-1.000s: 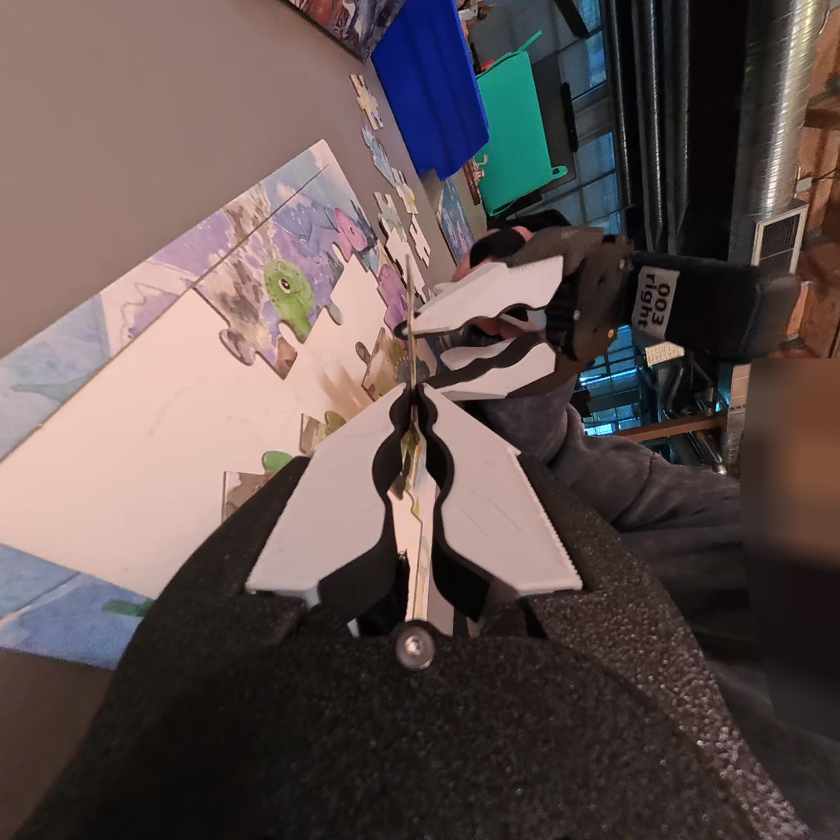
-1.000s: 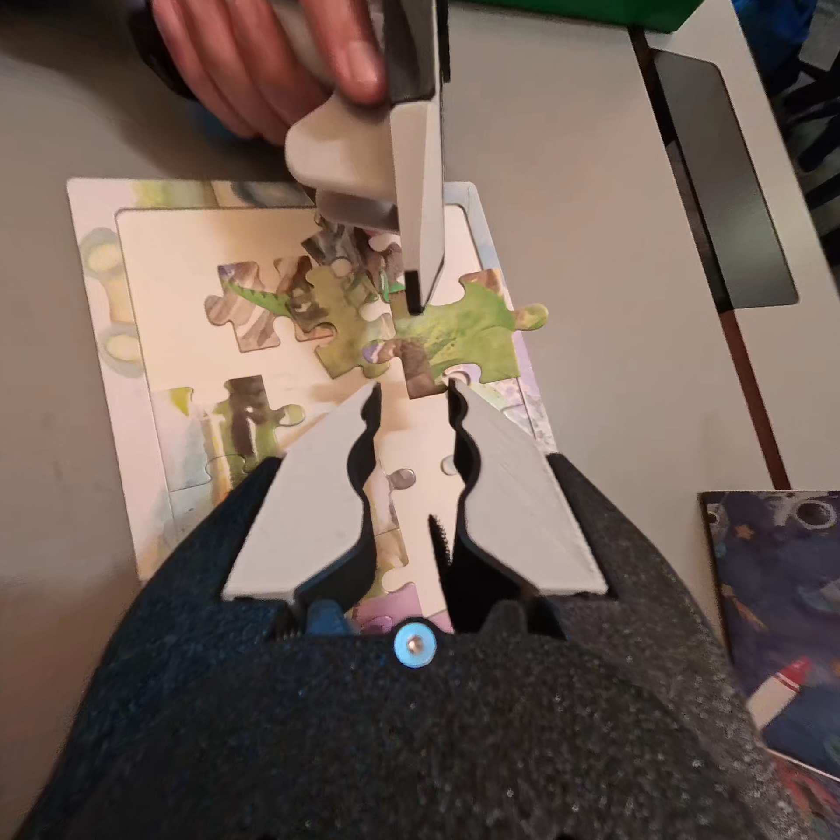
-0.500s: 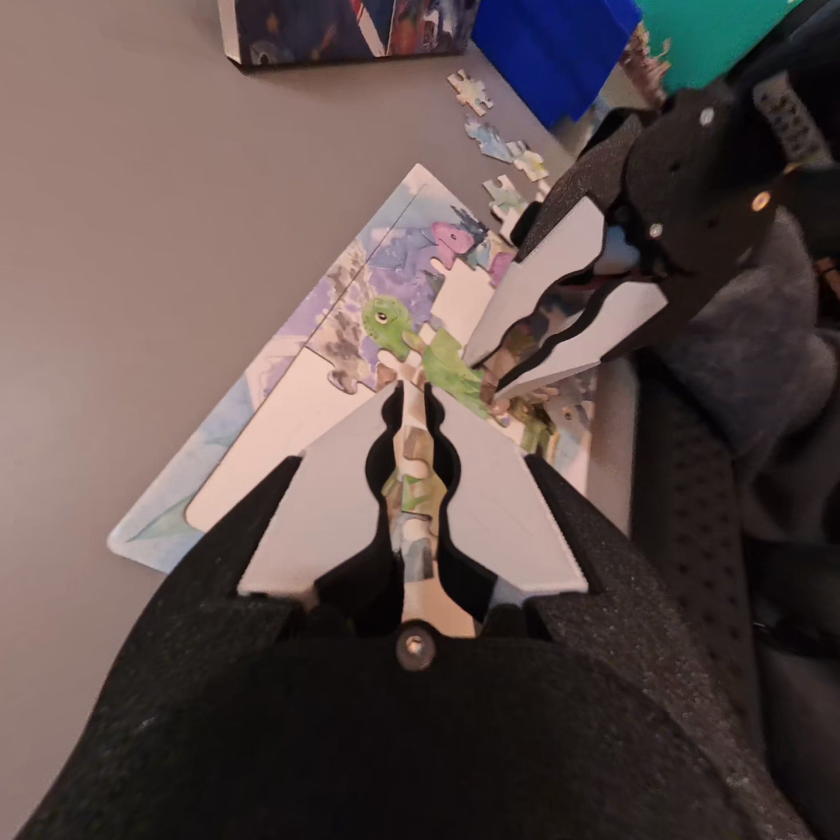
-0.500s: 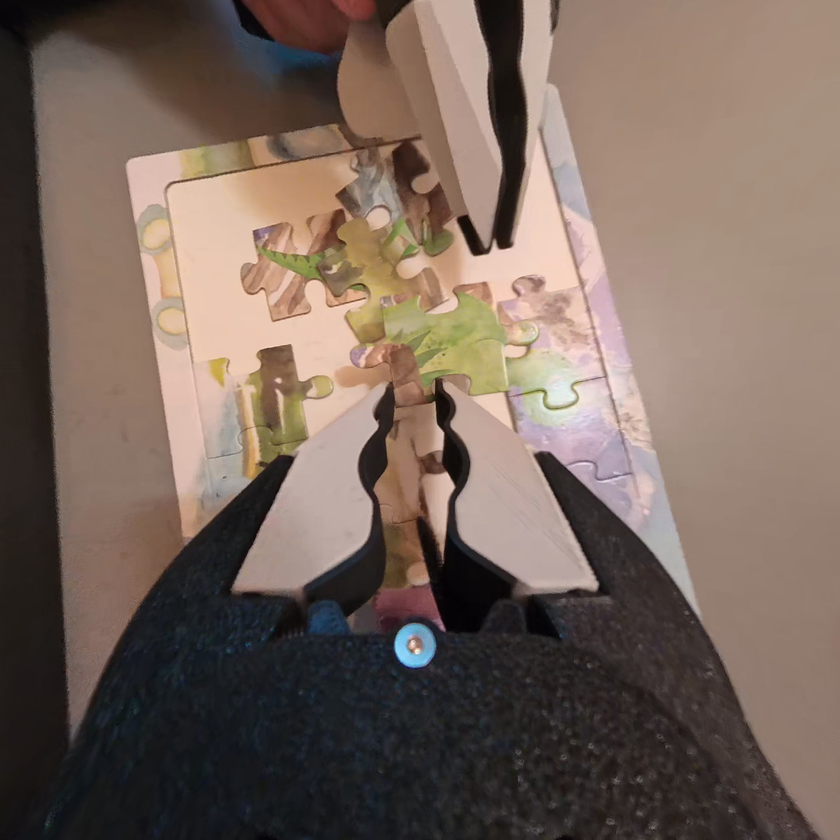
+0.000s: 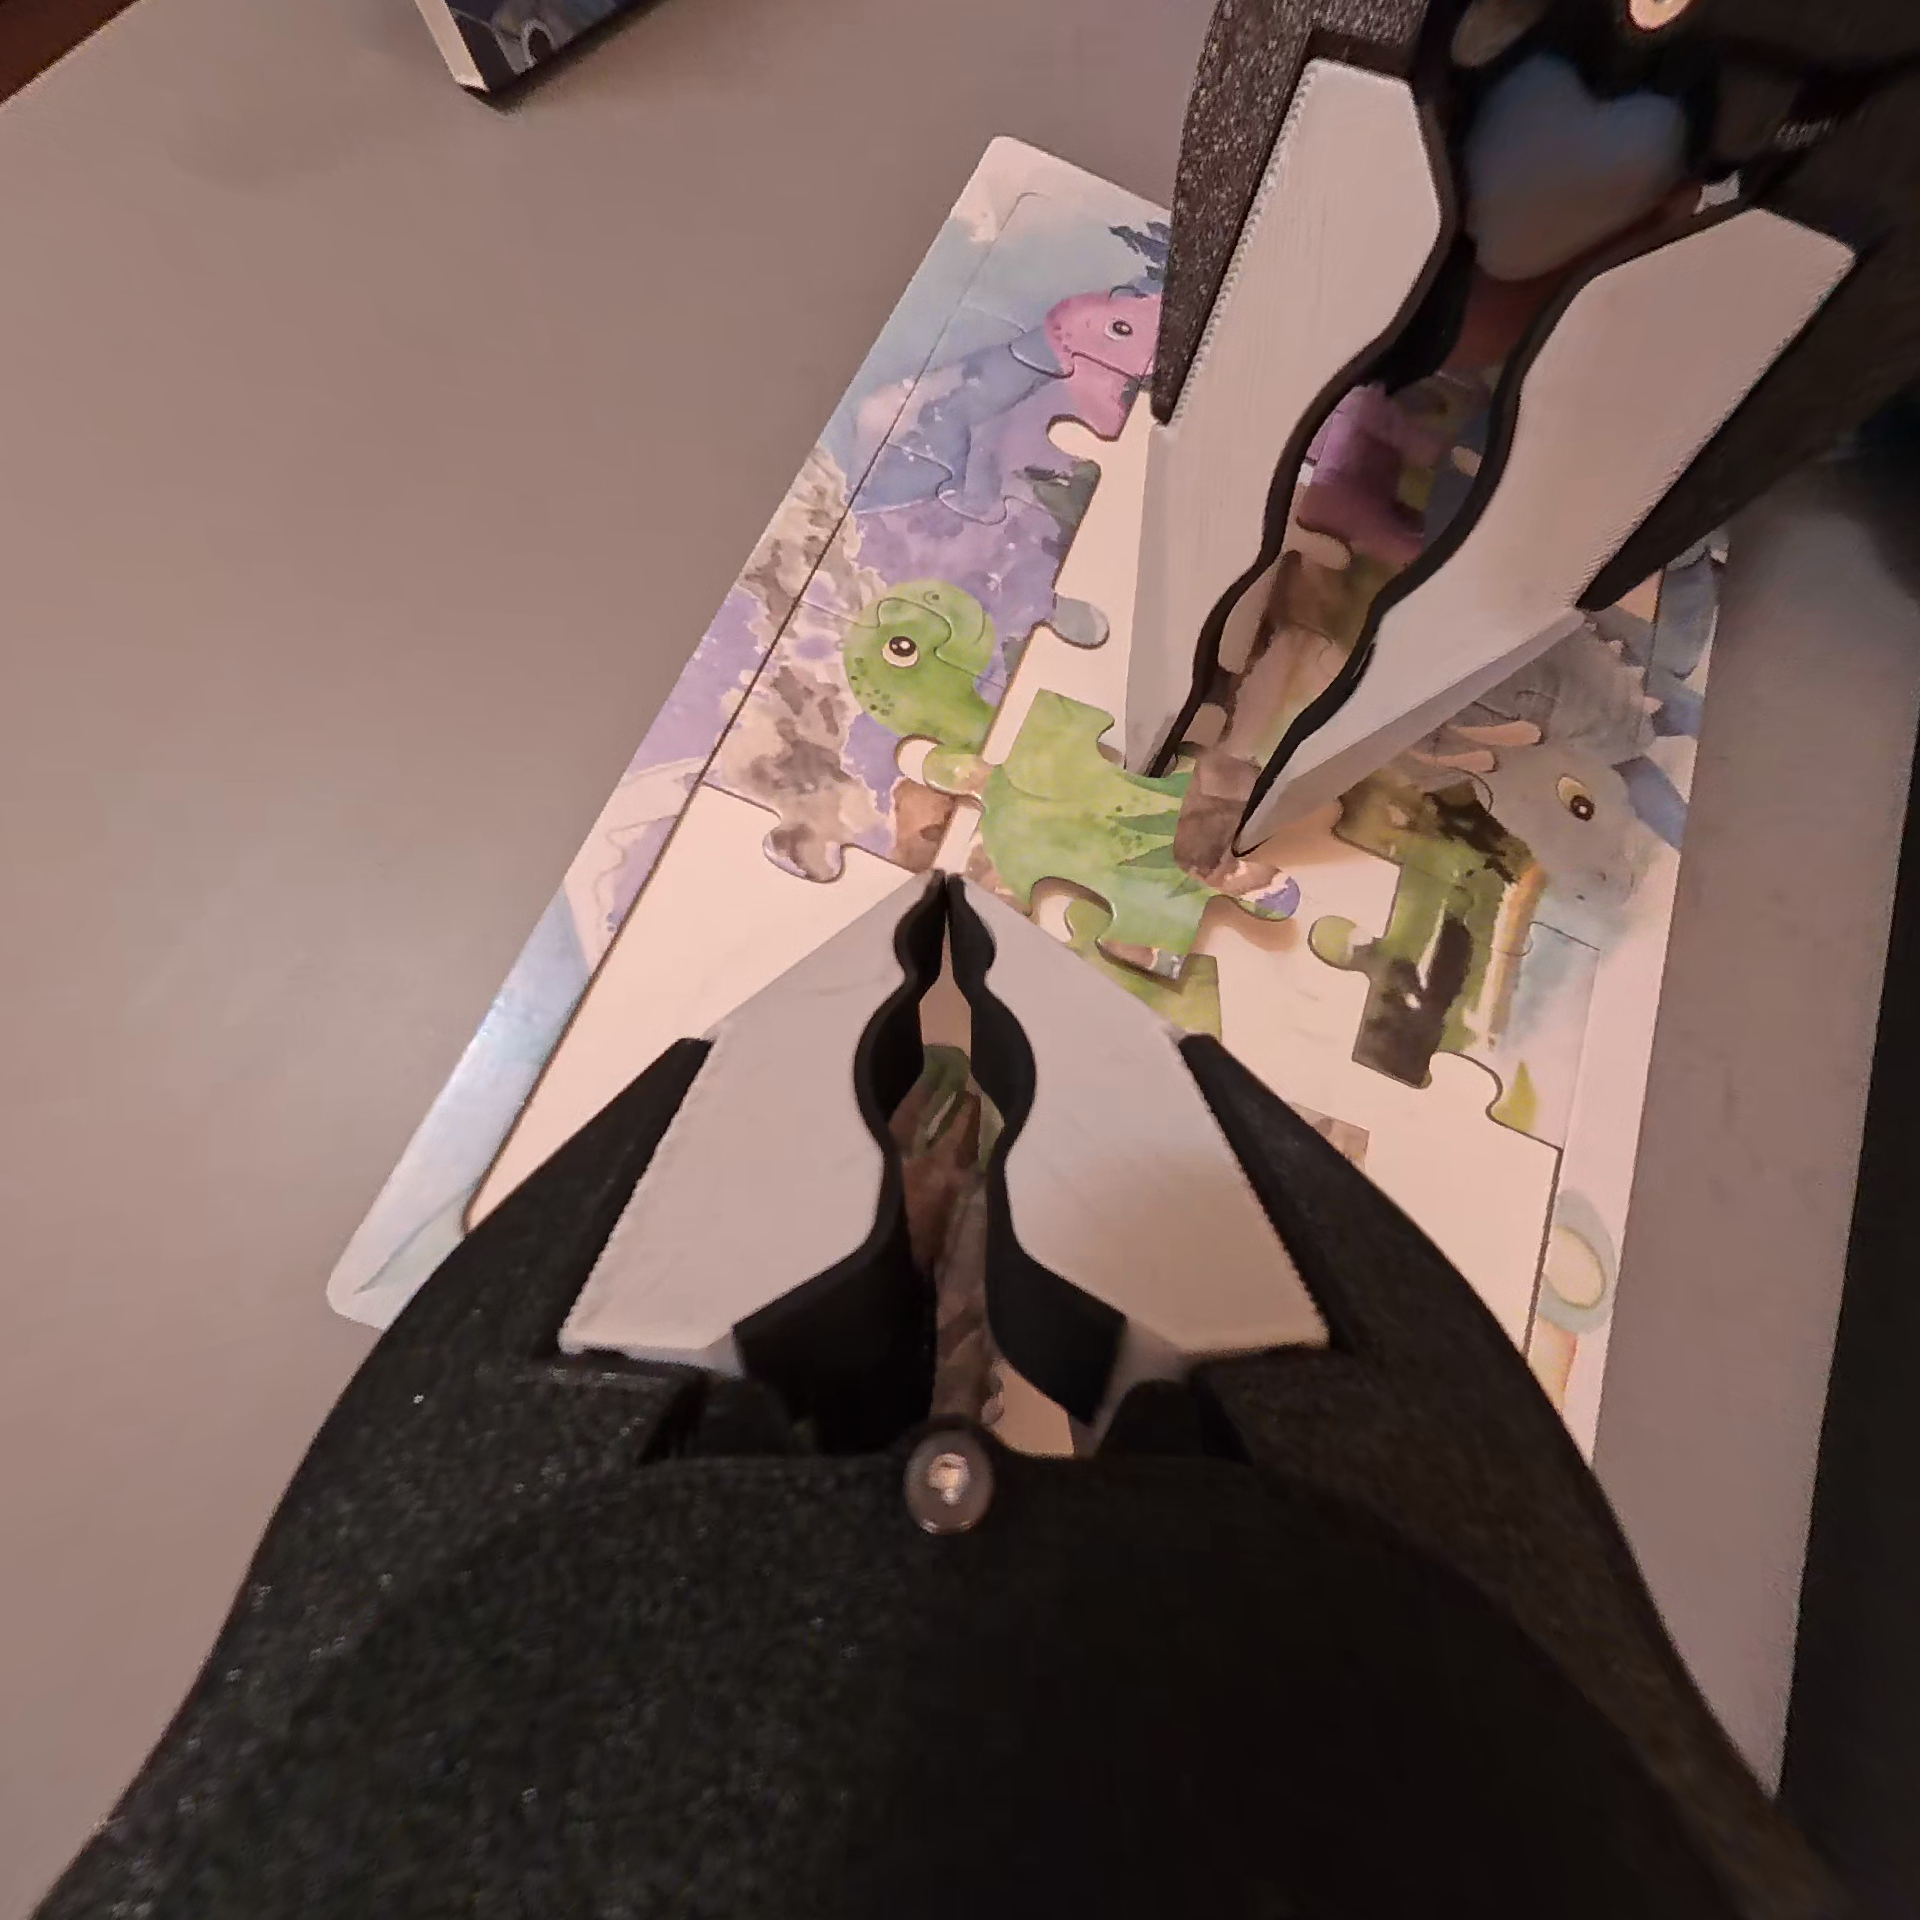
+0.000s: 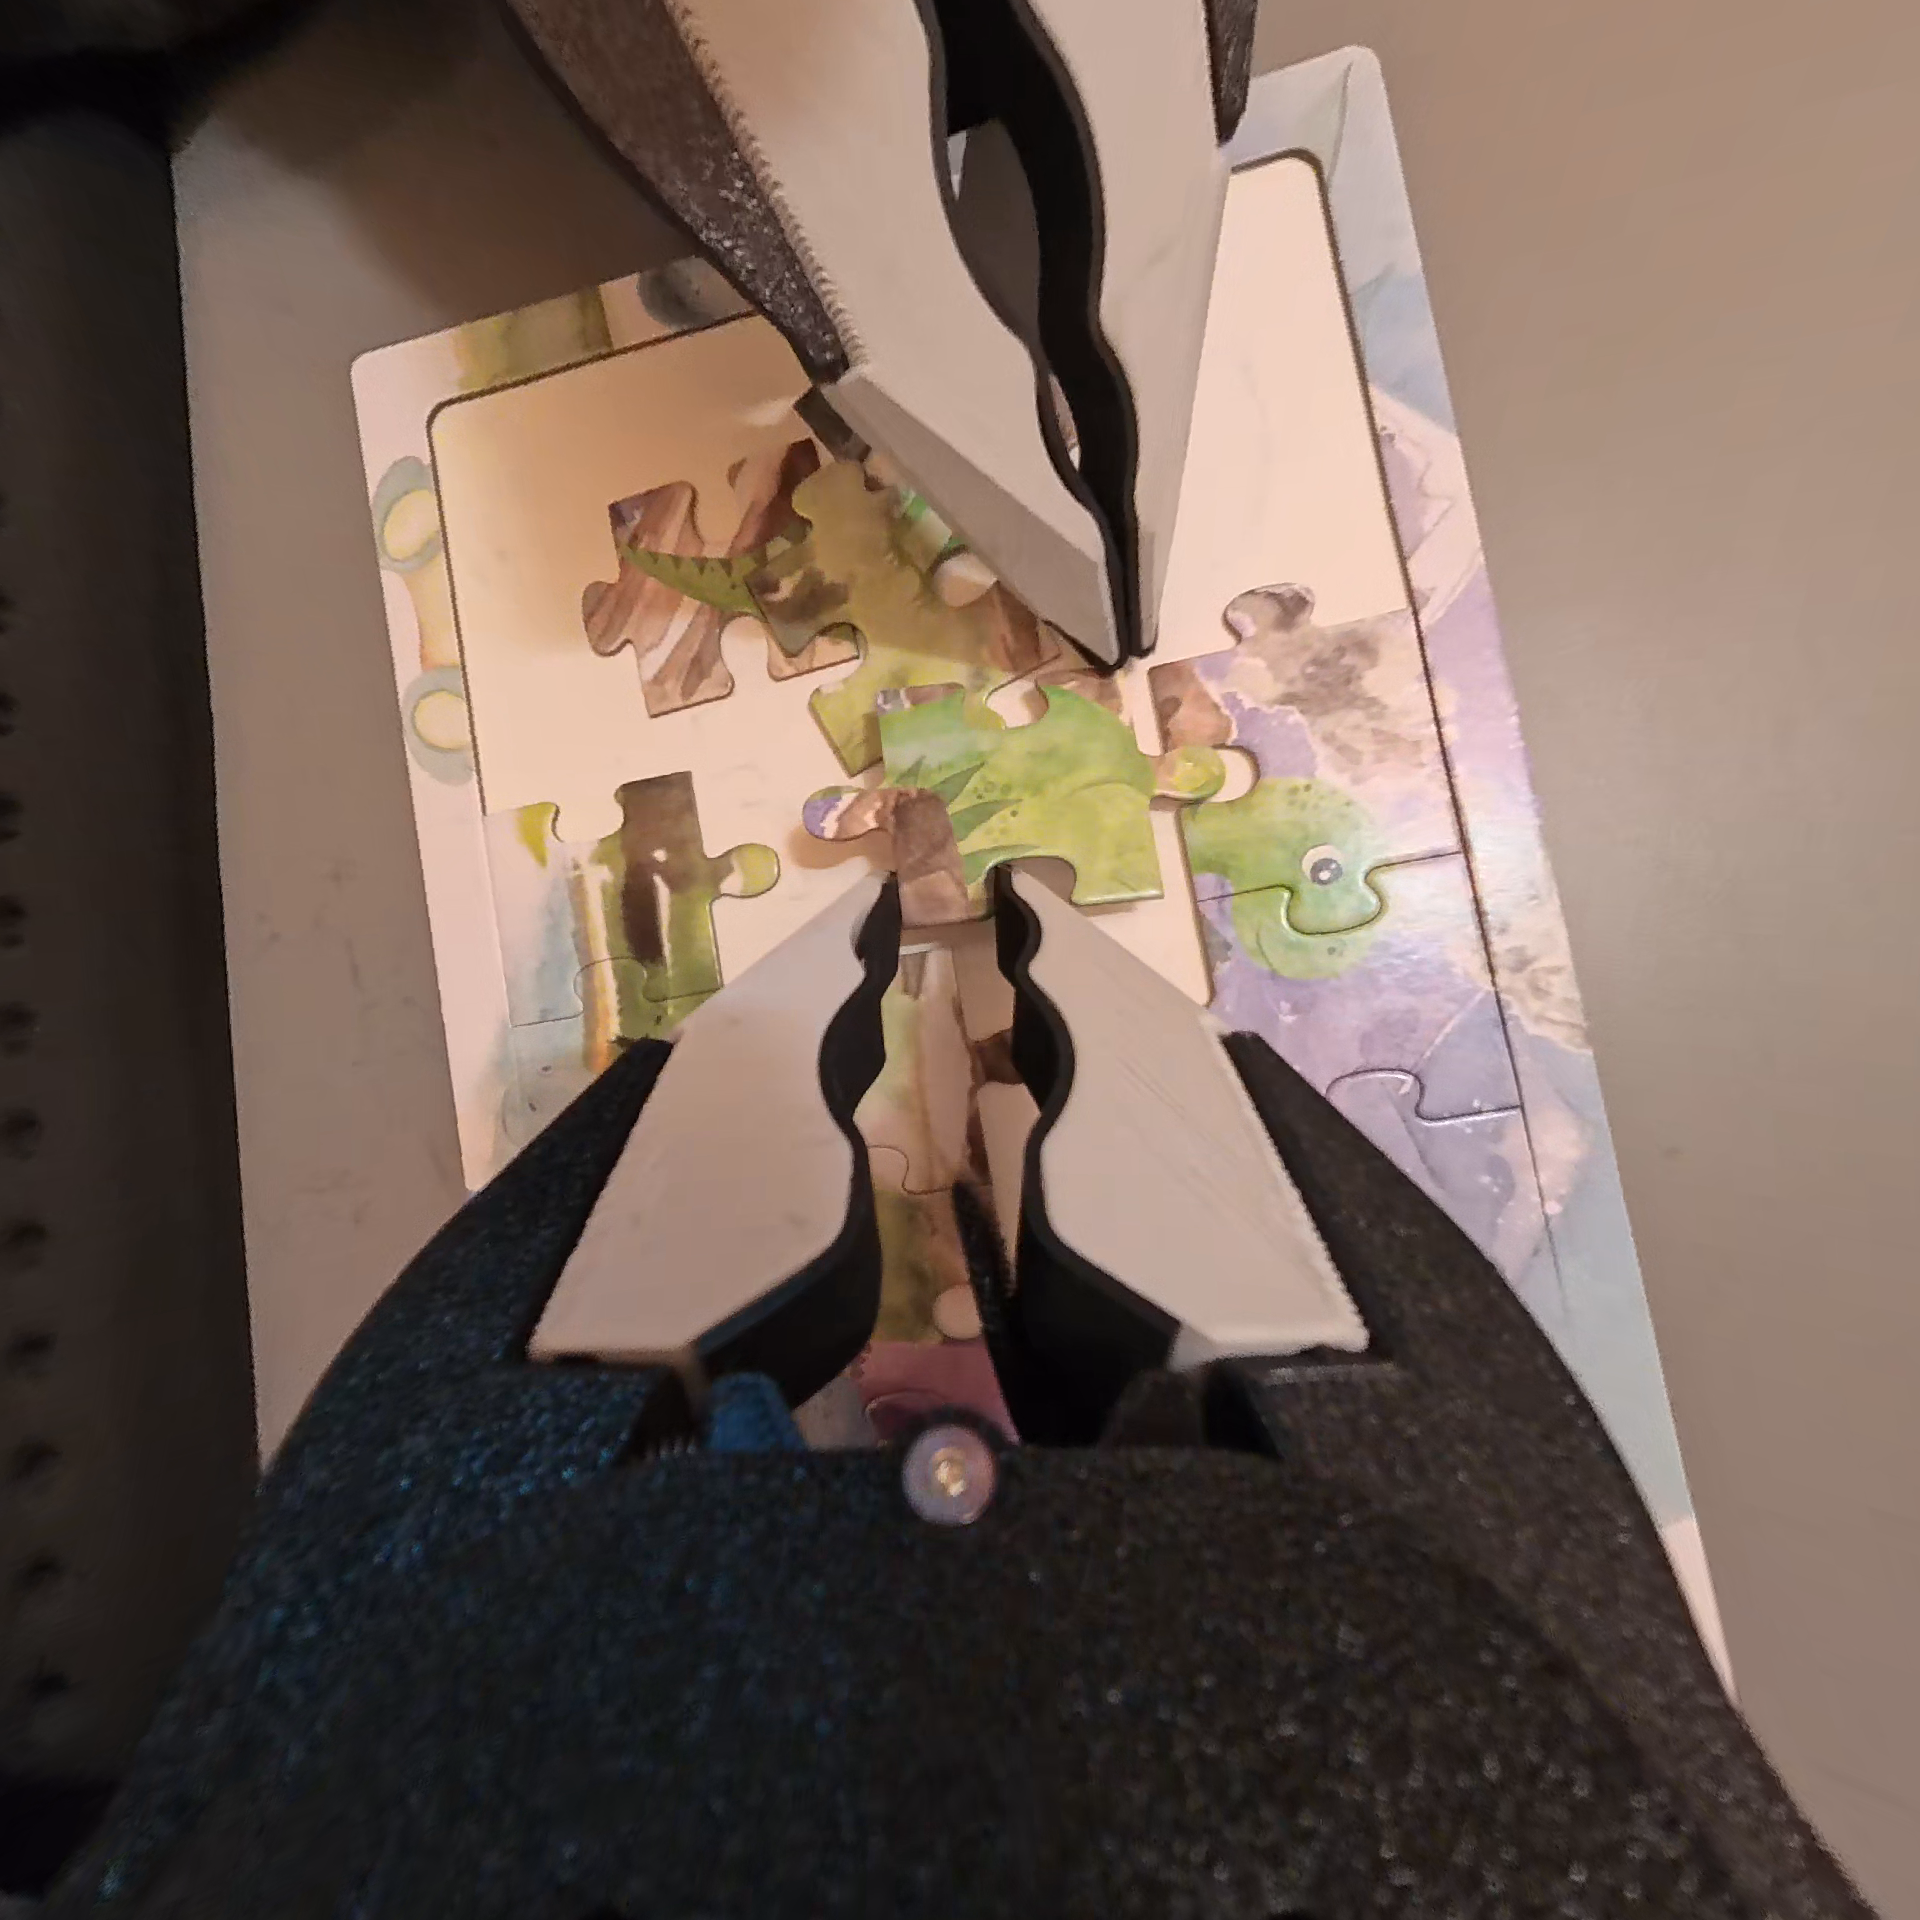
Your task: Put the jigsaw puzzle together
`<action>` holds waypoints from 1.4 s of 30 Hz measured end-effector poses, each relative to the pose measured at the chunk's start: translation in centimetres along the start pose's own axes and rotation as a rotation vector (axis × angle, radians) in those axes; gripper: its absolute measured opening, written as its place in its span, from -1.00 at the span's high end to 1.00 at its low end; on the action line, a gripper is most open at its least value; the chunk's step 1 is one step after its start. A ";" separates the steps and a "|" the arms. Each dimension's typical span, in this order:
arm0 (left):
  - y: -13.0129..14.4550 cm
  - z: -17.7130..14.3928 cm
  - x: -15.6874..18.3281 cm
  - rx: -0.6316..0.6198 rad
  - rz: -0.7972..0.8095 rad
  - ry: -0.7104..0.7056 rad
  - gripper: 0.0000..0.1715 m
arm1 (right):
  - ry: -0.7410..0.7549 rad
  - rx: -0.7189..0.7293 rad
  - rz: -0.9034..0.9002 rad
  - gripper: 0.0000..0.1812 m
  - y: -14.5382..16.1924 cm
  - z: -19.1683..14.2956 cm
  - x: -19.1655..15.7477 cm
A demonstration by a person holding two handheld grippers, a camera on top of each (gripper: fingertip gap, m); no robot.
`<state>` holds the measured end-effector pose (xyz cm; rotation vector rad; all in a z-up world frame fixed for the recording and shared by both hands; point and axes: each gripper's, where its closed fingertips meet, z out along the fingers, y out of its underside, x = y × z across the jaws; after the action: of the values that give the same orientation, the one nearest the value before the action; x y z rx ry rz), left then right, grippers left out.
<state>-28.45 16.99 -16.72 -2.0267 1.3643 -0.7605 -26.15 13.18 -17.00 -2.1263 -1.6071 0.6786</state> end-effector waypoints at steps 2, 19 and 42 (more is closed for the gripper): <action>-0.1 0.0 -0.1 0.004 0.003 -0.007 1.00 | -0.005 0.001 0.010 0.81 0.0 0.0 0.0; -2.3 -2.5 -1.8 0.133 -0.006 -0.087 0.88 | 0.290 0.143 0.129 0.81 1.8 -9.6 1.9; -0.4 -7.5 -6.2 0.259 0.020 -0.462 0.85 | 0.387 0.198 0.451 0.81 -0.7 -6.0 6.7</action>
<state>-35.61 21.90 -12.19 -1.8322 0.9659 -0.3978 -21.66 19.71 -12.71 -2.3083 -0.8346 0.4865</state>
